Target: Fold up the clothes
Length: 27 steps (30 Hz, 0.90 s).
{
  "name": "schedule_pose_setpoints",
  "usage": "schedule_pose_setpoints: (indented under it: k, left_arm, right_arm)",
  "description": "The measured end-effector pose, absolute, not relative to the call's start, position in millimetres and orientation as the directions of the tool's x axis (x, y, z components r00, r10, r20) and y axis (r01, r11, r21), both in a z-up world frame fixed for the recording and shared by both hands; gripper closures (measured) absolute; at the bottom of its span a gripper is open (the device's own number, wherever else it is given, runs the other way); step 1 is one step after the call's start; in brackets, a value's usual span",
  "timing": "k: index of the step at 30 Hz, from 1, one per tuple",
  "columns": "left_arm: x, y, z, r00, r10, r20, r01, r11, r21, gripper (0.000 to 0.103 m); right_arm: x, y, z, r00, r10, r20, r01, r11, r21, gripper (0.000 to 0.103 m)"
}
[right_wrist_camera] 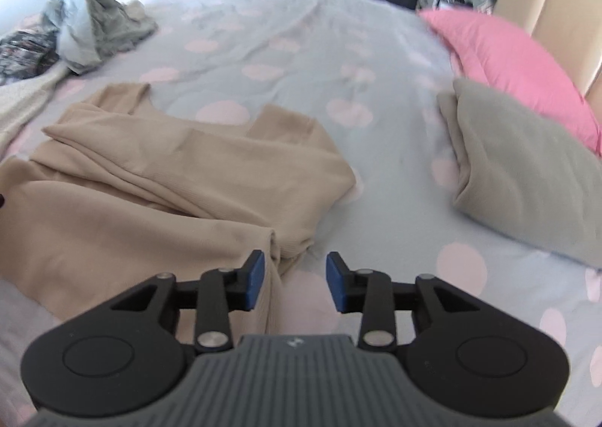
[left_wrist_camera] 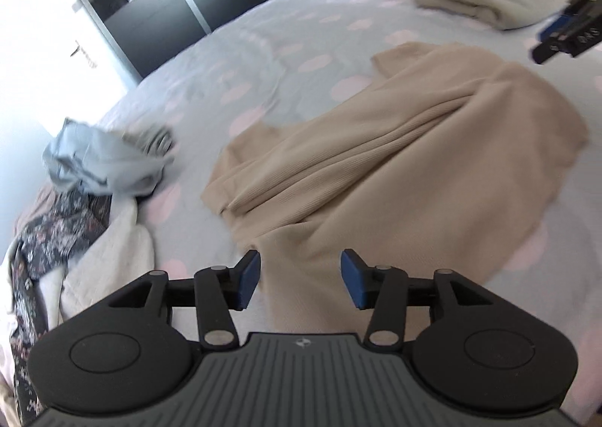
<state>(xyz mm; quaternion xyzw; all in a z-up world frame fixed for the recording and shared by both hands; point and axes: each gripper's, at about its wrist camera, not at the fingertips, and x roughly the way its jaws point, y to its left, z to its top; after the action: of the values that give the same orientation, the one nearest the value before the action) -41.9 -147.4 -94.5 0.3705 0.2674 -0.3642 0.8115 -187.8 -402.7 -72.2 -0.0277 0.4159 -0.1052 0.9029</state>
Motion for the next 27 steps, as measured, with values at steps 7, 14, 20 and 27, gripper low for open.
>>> schedule_pose_setpoints:
  k: [7,14,20,27]
  left_arm:
    - [-91,-142,-104,0.561,-0.487,-0.669,0.825,0.271,0.496,0.056]
    - [-127,-132,-140,0.548,-0.451,-0.704,0.782,-0.022,0.623,0.056]
    - [-137,-126,-181,0.632,-0.405,-0.661,0.646,-0.196,0.738,0.056]
    - [-129,-127,-218,0.749,-0.366,-0.552,0.466,-0.302,0.832,0.055]
  right_arm:
    - [-213,-364,-79,0.666,-0.142,-0.732,-0.04,0.973,-0.226,0.064]
    - [-231,-319,-99,0.645,-0.1,-0.758,-0.307,0.874,-0.376,0.065]
    - [-248,-284,-124,0.659,-0.133,-0.74,-0.492,0.669,-0.558,0.064]
    - [-268,-266,-169,0.666,-0.222,-0.712,-0.625,0.354,-0.695,0.059]
